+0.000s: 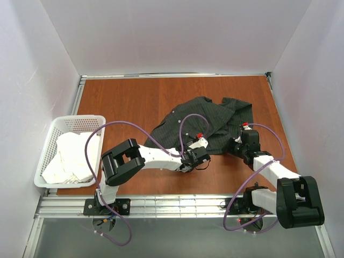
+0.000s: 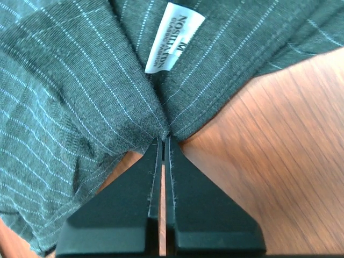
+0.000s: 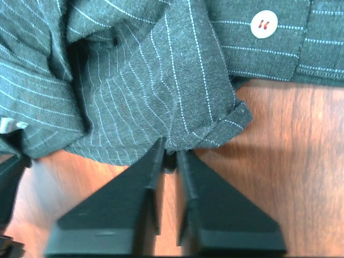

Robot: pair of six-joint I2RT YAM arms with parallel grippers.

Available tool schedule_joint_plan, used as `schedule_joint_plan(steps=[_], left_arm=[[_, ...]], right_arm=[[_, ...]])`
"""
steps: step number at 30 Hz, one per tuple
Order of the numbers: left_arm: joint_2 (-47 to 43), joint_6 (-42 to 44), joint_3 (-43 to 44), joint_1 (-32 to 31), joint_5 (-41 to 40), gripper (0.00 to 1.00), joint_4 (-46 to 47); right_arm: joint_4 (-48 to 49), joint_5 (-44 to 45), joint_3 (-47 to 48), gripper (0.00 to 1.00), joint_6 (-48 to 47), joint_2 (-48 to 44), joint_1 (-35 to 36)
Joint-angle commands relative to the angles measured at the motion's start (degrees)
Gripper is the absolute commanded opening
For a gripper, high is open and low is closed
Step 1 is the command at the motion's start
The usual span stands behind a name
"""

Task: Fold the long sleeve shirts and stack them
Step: Flatten the shirt out

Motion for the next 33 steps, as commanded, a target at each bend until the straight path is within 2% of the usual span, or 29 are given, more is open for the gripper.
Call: schedule_joint_plan(steps=[1, 6, 10, 11, 14, 15, 17, 18, 20, 21, 25, 30, 33], left_arm=[[-2.6, 0.0, 2.6, 1.9, -1.6, 0.0, 0.2], [-5.0, 0.3, 4.8, 4.1, -1.0, 0.0, -0.6], [-8.0, 0.1, 9.8, 7.2, 1.1, 0.0, -2.6], [-9.4, -0.5, 13.4, 8.2, 2.0, 0.0, -3.4], [-11.3, -4.1, 21.1, 14.4, 7.6, 0.0, -6.9], [-11.3, -5.4, 23.4, 18.5, 10.0, 0.0, -8.9], [-10.8, -8.9, 28.6, 23.2, 12.6, 0.0, -11.5], [-10.3, -9.8, 29.9, 27.9, 15.5, 0.0, -12.0], [-9.1, -13.0, 32.3, 32.9, 19.9, 0.0, -12.9], [-7.9, -14.1, 33.6, 37.9, 23.3, 0.0, -13.4], [-6.1, -20.1, 30.7, 48.6, 36.6, 0.0, -11.8], [-5.8, -24.8, 23.3, 59.7, 43.3, 0.0, -8.0], [-5.9, -25.4, 19.9, 62.9, 44.2, 0.0, -7.1]], right_arm=[[2.3, 1.7, 0.0, 0.04, -1.0, 0.7, -0.2], [0.5, 1.4, -0.5, 0.01, -1.7, -0.6, -0.2], [-4.8, 1.1, -0.5, 0.01, -2.6, -4.8, -0.2], [-6.4, 1.0, -0.1, 0.01, -3.0, -5.5, -0.1], [-14.4, 0.2, 1.6, 0.01, -4.1, -9.3, -0.2], [-18.3, -0.2, 2.3, 0.01, -4.3, -10.6, -0.2], [-21.3, -1.4, 3.7, 0.01, -4.2, -15.4, -0.2], [-22.9, -1.5, 4.4, 0.01, -4.2, -17.2, -0.1], [-28.3, -0.6, 6.2, 0.01, -4.1, -22.2, -0.2], [-30.0, -0.1, 8.3, 0.01, -4.0, -23.5, -0.2], [-37.0, -0.5, 13.1, 0.01, -4.6, -29.5, -0.2], [-44.4, -5.6, 18.6, 0.01, -6.0, -34.4, -0.2], [-48.4, -9.2, 23.0, 0.01, -8.3, -36.8, -0.2]])
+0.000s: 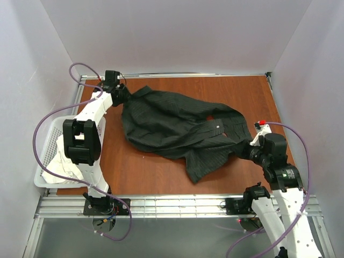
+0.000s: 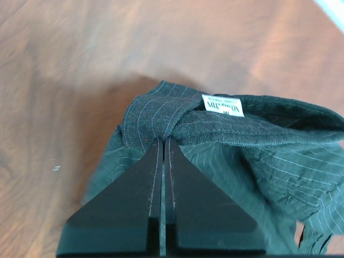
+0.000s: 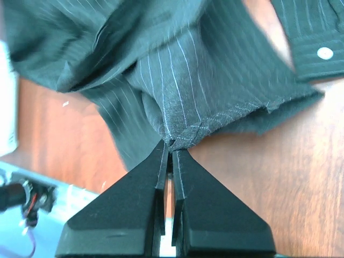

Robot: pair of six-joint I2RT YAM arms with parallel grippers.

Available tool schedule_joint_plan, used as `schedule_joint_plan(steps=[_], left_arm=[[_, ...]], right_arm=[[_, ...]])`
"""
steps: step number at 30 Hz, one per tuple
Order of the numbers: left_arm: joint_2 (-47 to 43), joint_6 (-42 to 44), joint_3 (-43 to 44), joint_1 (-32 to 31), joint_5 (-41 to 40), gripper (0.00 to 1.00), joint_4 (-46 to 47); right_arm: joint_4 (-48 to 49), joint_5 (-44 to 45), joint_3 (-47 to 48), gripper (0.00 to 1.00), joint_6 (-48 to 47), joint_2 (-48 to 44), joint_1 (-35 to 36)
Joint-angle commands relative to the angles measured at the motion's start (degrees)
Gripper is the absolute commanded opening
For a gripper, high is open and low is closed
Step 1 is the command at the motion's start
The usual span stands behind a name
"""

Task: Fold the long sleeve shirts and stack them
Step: Flatten the shirt out

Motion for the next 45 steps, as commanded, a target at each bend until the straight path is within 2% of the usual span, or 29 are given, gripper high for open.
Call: schedule_joint_plan(steps=[1, 5, 11, 13, 14, 15, 16, 17, 18, 20, 22, 23, 26, 30, 33, 34, 37, 42, 45], left_arm=[[-1.3, -3.0, -3.5, 2.3, 5.5, 0.0, 1.4], [-1.1, -2.3, -6.3, 3.6, 4.7, 0.0, 1.6], [-0.9, -1.3, -8.4, 5.3, -0.4, 0.01, 1.8], [-1.0, -0.6, -7.5, 5.9, -0.5, 0.07, 1.5], [-1.3, -0.4, -7.0, 6.1, -0.4, 0.1, 0.6], [-2.6, 0.2, -5.9, 6.1, -0.3, 0.14, 0.3], [-3.7, 0.3, -5.7, 6.1, 0.5, 0.26, 0.3], [-5.1, 0.4, -5.5, 6.1, 1.1, 0.35, 0.5], [-7.7, 1.4, -5.2, 6.1, 1.8, 0.44, 0.6], [-10.7, 2.6, -5.2, 6.0, 4.5, 0.57, 0.4], [-15.8, 3.9, -6.6, 5.8, 5.9, 0.64, 0.2], [-17.4, 4.5, -7.4, 5.2, 7.5, 0.71, 0.1], [-24.1, 6.0, -13.3, 2.1, 10.4, 0.77, 0.1], [-28.2, 6.9, -21.7, -3.5, 13.4, 0.77, 0.0], [-27.9, 7.4, -27.6, -7.2, 13.2, 0.77, 0.5], [-27.7, 7.4, -28.8, -7.6, 13.6, 0.77, 0.4], [-26.8, 8.4, -33.3, -7.8, 14.6, 0.77, 1.1], [-27.9, 9.9, -40.1, -8.0, 15.0, 0.77, 2.3], [-28.3, 10.1, -43.8, -8.0, 15.3, 0.77, 3.3]], right_arm=[[-7.5, -7.4, 6.1, 0.01, -4.0, -2.6, -0.2], [-12.8, -13.2, 10.4, 0.01, -7.7, -3.0, -0.2], [-24.6, -5.7, 16.3, 0.02, -11.9, -2.0, -0.2], [-26.1, -4.0, 17.1, 0.24, -11.9, -2.6, -0.2], [-26.2, -3.0, 17.1, 0.45, -11.9, -2.6, -0.2], [-26.1, -2.4, 17.5, 0.55, -11.9, -2.6, -0.2], [-26.0, -0.9, 17.7, 0.62, -12.0, -2.2, -0.2], [-26.0, -0.1, 18.0, 0.69, -12.0, -1.6, -0.2], [-25.8, 0.4, 18.4, 0.72, -12.1, -0.1, -0.2], [-24.0, 1.4, 19.2, 0.75, -12.2, 1.5, -0.2], [-21.9, 3.5, 18.6, 0.75, -12.1, 3.5, -0.2], [-19.7, 4.1, 18.1, 0.75, -12.0, 4.4, -0.2], [-14.8, 4.5, 14.5, 0.73, -10.2, 8.3, -0.1], [-1.7, 6.2, 9.5, 0.7, -7.2, 14.8, -0.2], [5.3, 12.2, 7.5, 0.65, -5.8, 20.3, -0.2], [7.2, 13.6, 6.9, 0.61, -5.8, 21.7, -0.2], [11.9, 14.0, 5.1, 0.58, -5.9, 27.6, -0.2], [16.4, 9.7, 0.4, 0.58, -7.0, 36.8, 0.1], [18.2, 12.1, -1.3, 0.58, -5.9, 39.5, 0.2]])
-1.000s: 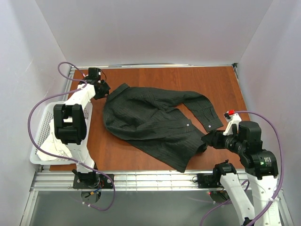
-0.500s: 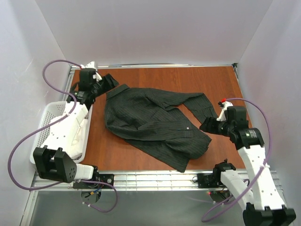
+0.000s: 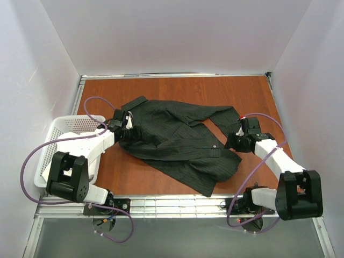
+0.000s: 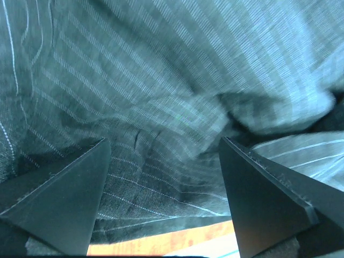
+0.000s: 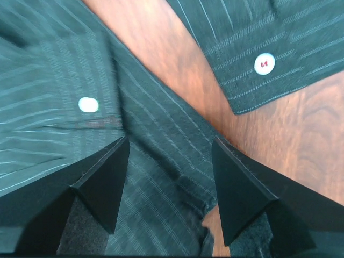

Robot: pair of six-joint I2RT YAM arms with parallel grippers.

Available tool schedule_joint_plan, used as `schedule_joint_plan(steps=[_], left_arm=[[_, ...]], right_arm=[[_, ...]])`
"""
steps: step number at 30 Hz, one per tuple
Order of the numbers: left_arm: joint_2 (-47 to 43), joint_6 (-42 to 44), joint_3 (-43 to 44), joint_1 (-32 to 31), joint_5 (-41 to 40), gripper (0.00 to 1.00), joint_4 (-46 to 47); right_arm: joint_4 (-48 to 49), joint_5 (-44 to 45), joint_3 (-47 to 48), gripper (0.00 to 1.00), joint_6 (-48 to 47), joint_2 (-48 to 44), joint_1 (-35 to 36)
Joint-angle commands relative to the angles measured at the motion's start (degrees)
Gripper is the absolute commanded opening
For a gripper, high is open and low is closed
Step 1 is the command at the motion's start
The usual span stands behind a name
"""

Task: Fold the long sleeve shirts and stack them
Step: Flatten the shirt out

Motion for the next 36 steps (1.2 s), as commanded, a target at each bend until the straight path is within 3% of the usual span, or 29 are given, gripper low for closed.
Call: schedule_joint_plan(steps=[1, 7, 13, 18, 22, 27, 30, 36], left_arm=[[-2.7, 1.4, -3.3, 0.1, 1.5, 0.77, 1.5], [-4.7, 1.2, -8.5, 0.1, 2.3, 0.77, 2.4], [-7.2, -0.2, -11.7, 0.1, 8.6, 0.77, 3.5], [-11.7, -3.2, -15.5, 0.1, 11.8, 0.77, 3.1], [-15.0, -5.3, -15.4, 0.1, 14.0, 0.77, 2.1], [-16.7, -5.5, -16.1, 0.1, 17.6, 0.77, 1.0], [-17.4, -4.9, -15.1, 0.1, 17.8, 0.77, 0.5], [-13.6, -0.1, -4.4, 0.1, 13.1, 0.77, -0.3]], right_arm=[[5.2, 1.7, -2.1, 0.58, 1.2, 1.7, 0.3], [9.4, 5.4, -1.0, 0.59, 3.6, 9.1, 0.2], [11.4, 9.4, 4.9, 0.59, 3.0, 19.4, -1.1], [11.4, 10.2, 15.1, 0.59, 1.5, 27.5, -6.1], [8.8, 10.2, 24.3, 0.59, 1.9, 34.9, -14.3], [4.3, 7.8, 35.6, 0.59, 0.5, 36.1, -14.6], [6.0, 6.2, 37.3, 0.6, -2.5, 34.0, -12.1], [8.8, 6.9, 36.6, 0.61, -2.4, 36.3, -11.2]])
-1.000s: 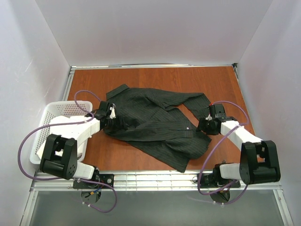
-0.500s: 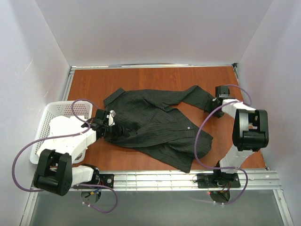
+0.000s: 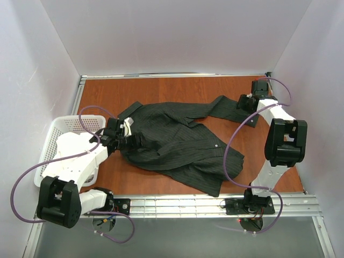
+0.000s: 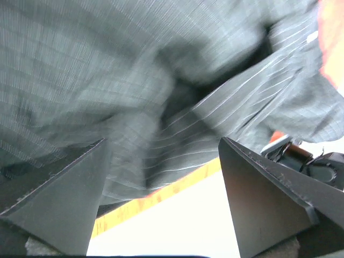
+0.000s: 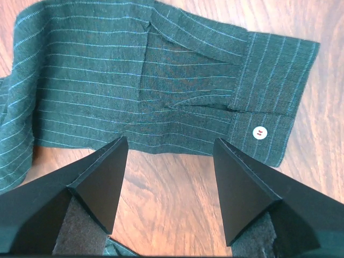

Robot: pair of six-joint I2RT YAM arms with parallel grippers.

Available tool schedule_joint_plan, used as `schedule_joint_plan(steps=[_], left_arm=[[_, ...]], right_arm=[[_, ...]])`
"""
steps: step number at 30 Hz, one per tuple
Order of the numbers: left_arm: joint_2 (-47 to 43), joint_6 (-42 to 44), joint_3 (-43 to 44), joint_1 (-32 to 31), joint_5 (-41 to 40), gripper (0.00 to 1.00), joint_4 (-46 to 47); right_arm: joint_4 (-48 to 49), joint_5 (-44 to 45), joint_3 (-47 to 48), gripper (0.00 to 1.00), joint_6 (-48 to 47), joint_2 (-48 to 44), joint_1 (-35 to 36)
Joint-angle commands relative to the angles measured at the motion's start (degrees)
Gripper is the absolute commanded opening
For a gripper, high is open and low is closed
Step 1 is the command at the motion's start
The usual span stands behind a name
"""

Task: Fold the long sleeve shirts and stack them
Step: Flatten the shirt out

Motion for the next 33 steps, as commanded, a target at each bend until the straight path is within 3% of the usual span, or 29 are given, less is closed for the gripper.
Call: schedule_joint_plan(steps=[1, 9, 17, 21, 29, 33], left_arm=[[3.4, 4.4, 8.6, 0.1, -2.2, 0.77, 0.4], [15.2, 2.0, 16.6, -0.3, -11.2, 0.77, 4.7], [22.9, -6.2, 10.1, -0.4, -15.4, 0.77, 8.9], [22.3, -8.6, 3.6, -0.2, -12.5, 0.76, 11.1], [12.6, -12.7, -8.5, -0.3, -5.9, 0.76, 10.4], [9.2, -13.3, -10.2, -0.2, -3.9, 0.76, 7.8]], right_arm=[[1.0, 0.6, 1.0, 0.61, -0.4, 2.5, -0.7], [2.8, 1.5, 1.5, 0.61, 0.6, 9.0, 0.3], [2.3, 3.2, 7.2, 0.57, 1.1, 16.9, 0.2], [-0.1, 2.0, 15.2, 0.57, 2.7, 22.8, -0.5], [-8.1, 1.1, 43.6, 0.57, 3.2, 36.7, -3.8], [-9.7, 0.7, 49.0, 0.57, 2.9, 39.3, -5.0]])
